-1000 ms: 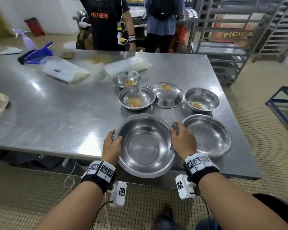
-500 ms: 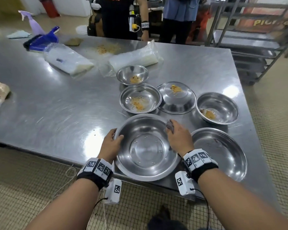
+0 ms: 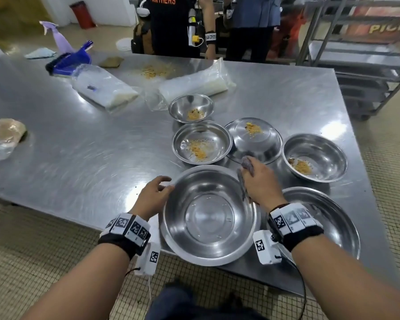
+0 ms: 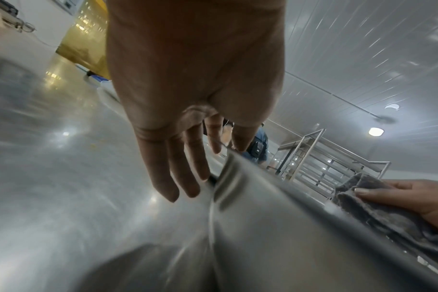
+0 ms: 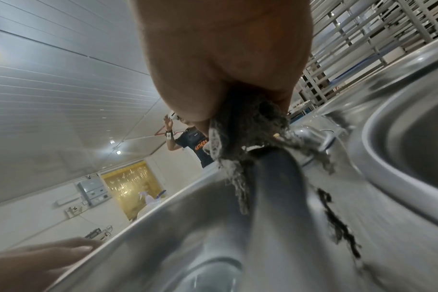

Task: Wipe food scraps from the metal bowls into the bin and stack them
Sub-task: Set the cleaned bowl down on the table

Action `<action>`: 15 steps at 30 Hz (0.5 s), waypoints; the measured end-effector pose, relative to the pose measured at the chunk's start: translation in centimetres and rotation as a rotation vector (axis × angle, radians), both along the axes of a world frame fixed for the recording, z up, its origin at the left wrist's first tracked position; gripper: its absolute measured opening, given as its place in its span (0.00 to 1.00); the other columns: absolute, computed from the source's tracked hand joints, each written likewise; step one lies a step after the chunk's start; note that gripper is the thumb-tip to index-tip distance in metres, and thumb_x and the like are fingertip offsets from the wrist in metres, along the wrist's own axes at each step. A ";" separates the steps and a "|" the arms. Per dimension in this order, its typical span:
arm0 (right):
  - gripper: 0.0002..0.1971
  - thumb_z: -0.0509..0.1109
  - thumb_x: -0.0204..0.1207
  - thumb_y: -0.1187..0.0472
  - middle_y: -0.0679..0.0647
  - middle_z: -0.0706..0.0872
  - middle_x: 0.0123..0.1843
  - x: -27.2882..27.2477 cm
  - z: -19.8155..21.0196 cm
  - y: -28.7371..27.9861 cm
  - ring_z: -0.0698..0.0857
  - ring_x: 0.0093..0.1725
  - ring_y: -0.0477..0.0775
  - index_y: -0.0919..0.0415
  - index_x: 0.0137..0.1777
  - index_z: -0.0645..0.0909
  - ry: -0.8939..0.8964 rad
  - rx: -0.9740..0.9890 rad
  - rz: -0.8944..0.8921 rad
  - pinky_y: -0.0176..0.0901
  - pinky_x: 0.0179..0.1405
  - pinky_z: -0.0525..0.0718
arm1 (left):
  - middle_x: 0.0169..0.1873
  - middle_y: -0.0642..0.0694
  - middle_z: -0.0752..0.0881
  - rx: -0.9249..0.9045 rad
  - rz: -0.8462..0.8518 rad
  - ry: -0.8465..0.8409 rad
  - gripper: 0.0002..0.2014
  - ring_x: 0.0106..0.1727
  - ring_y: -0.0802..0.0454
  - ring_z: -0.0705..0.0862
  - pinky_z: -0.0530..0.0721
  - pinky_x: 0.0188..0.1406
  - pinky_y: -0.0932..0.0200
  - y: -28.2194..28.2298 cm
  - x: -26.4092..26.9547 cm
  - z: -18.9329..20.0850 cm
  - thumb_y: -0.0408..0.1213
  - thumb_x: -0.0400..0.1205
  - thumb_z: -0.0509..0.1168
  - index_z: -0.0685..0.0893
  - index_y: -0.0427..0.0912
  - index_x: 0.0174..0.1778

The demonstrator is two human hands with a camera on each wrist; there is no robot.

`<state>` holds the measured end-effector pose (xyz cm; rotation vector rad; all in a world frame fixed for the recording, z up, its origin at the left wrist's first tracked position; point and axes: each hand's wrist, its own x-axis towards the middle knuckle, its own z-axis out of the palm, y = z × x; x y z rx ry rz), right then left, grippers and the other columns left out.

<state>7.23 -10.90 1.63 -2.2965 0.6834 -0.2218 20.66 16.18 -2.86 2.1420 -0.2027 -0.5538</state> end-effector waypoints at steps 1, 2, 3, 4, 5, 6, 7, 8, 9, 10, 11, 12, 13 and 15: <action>0.10 0.63 0.89 0.52 0.53 0.87 0.53 0.5 0.4 -0.1 0.81 0.50 0.55 0.51 0.64 0.82 -0.006 -0.010 -0.002 0.46 0.50 0.76 | 0.52 0.47 0.91 -0.004 0.001 -0.007 0.13 0.51 0.47 0.92 0.90 0.59 0.43 0.0 0.7 0.2 0.48 0.88 0.70 0.84 0.54 0.68; 0.09 0.62 0.89 0.53 0.51 0.86 0.50 1.0 0.9 -0.2 0.81 0.48 0.55 0.52 0.60 0.82 -0.018 -0.015 -0.004 0.45 0.48 0.75 | 0.52 0.48 0.91 -0.015 0.007 -0.011 0.12 0.51 0.47 0.92 0.90 0.59 0.43 -0.1 1.5 0.4 0.48 0.88 0.70 0.84 0.55 0.67; 0.08 0.62 0.89 0.53 0.50 0.85 0.47 1.6 1.4 -0.3 0.82 0.47 0.55 0.53 0.56 0.82 -0.028 -0.011 -0.006 0.45 0.46 0.74 | 0.52 0.48 0.90 -0.034 0.012 -0.020 0.12 0.52 0.46 0.91 0.90 0.60 0.40 -0.2 2.3 0.4 0.49 0.87 0.71 0.84 0.57 0.66; 0.08 0.63 0.89 0.53 0.48 0.84 0.44 2.2 1.8 -0.3 0.83 0.46 0.56 0.54 0.54 0.81 -0.040 0.000 -0.011 0.45 0.45 0.74 | 0.53 0.48 0.90 -0.041 0.010 -0.019 0.12 0.53 0.45 0.91 0.90 0.61 0.37 -0.3 3.1 0.7 0.49 0.87 0.71 0.84 0.58 0.66; 0.08 0.63 0.89 0.54 0.46 0.83 0.41 2.9 2.2 -0.3 0.83 0.46 0.56 0.55 0.54 0.82 -0.041 0.014 -0.021 0.45 0.45 0.74 | 0.53 0.48 0.90 -0.051 0.003 -0.024 0.12 0.53 0.45 0.91 0.90 0.62 0.36 -0.5 4.1 0.7 0.50 0.87 0.71 0.84 0.57 0.66; 0.08 0.63 0.89 0.54 0.45 0.83 0.41 3.7 2.5 -0.4 0.83 0.46 0.56 0.54 0.56 0.82 -0.038 0.025 -0.030 0.44 0.46 0.75 | 0.53 0.47 0.90 -0.055 -0.006 -0.024 0.13 0.53 0.46 0.91 0.89 0.63 0.36 -0.7 5.0 0.9 0.49 0.87 0.71 0.84 0.56 0.67; 0.09 0.62 0.89 0.54 0.46 0.85 0.44 4.6 2.9 -0.3 0.84 0.48 0.57 0.54 0.61 0.82 -0.028 0.024 -0.036 0.44 0.48 0.76 | 0.54 0.47 0.90 -0.066 -0.010 -0.023 0.15 0.53 0.47 0.91 0.90 0.62 0.37 -1.0 6.0 1.1 0.49 0.87 0.70 0.84 0.54 0.69; 0.12 0.62 0.90 0.54 0.50 0.87 0.49 5.4 3.2 -0.3 0.85 0.52 0.58 0.54 0.67 0.81 -0.016 0.026 -0.047 0.45 0.52 0.78 | 0.54 0.46 0.90 -0.072 -0.020 -0.019 0.16 0.53 0.47 0.91 0.90 0.62 0.37 -1.3 6.9 1.5 0.49 0.88 0.70 0.83 0.53 0.71; 0.15 0.62 0.90 0.53 0.54 0.89 0.58 6.3 3.4 -0.3 0.86 0.59 0.60 0.54 0.72 0.80 0.000 0.041 -0.066 0.47 0.58 0.80 | 0.55 0.45 0.90 -0.082 -0.033 -0.019 0.18 0.52 0.47 0.91 0.90 0.61 0.37 -1.7 7.9 1.7 0.48 0.88 0.70 0.82 0.51 0.73; 0.17 0.61 0.90 0.53 0.55 0.87 0.66 7.3 3.4 -0.3 0.85 0.65 0.61 0.53 0.75 0.78 0.015 0.071 -0.090 0.49 0.64 0.79 | 0.54 0.45 0.89 -0.083 -0.048 -0.009 0.19 0.52 0.47 0.91 0.91 0.61 0.38 -2.0 8.9 1.9 0.48 0.88 0.70 0.81 0.50 0.75; 0.18 0.61 0.90 0.53 0.55 0.86 0.70 8.2 3.2 -0.2 0.84 0.68 0.62 0.53 0.77 0.77 0.041 0.100 -0.117 0.51 0.69 0.79 | 0.54 0.46 0.89 -0.090 -0.058 -0.004 0.21 0.52 0.46 0.91 0.91 0.60 0.38 -2.5 10.0 1.9 0.47 0.88 0.69 0.80 0.48 0.77; 0.17 0.61 0.89 0.53 0.55 0.87 0.68 9.0 3.0 -0.1 0.85 0.67 0.62 0.51 0.76 0.78 0.066 0.116 -0.141 0.53 0.70 0.81 | 0.53 0.47 0.89 -0.093 -0.064 0.014 0.22 0.52 0.46 0.91 0.91 0.59 0.38 -2.9 10.9 2.0 0.47 0.88 0.69 0.79 0.47 0.78; 0.14 0.60 0.89 0.52 0.55 0.90 0.62 9.9 2.5 -0.1 0.88 0.60 0.63 0.48 0.71 0.79 0.088 0.118 -0.158 0.57 0.67 0.85 | 0.52 0.48 0.89 -0.100 -0.067 0.030 0.23 0.53 0.45 0.91 0.92 0.58 0.39 -3.4 11.8 2.0 0.48 0.88 0.70 0.77 0.47 0.79; 0.08 0.59 0.88 0.51 0.55 0.91 0.44 11.5 1.2 -0.3 0.92 0.42 0.62 0.46 0.54 0.80 0.127 0.111 -0.183 0.63 0.50 0.92 | 0.51 0.49 0.88 -0.113 -0.078 0.064 0.27 0.52 0.43 0.91 0.92 0.57 0.40 -4.4 13.4 1.9 0.48 0.88 0.70 0.74 0.45 0.82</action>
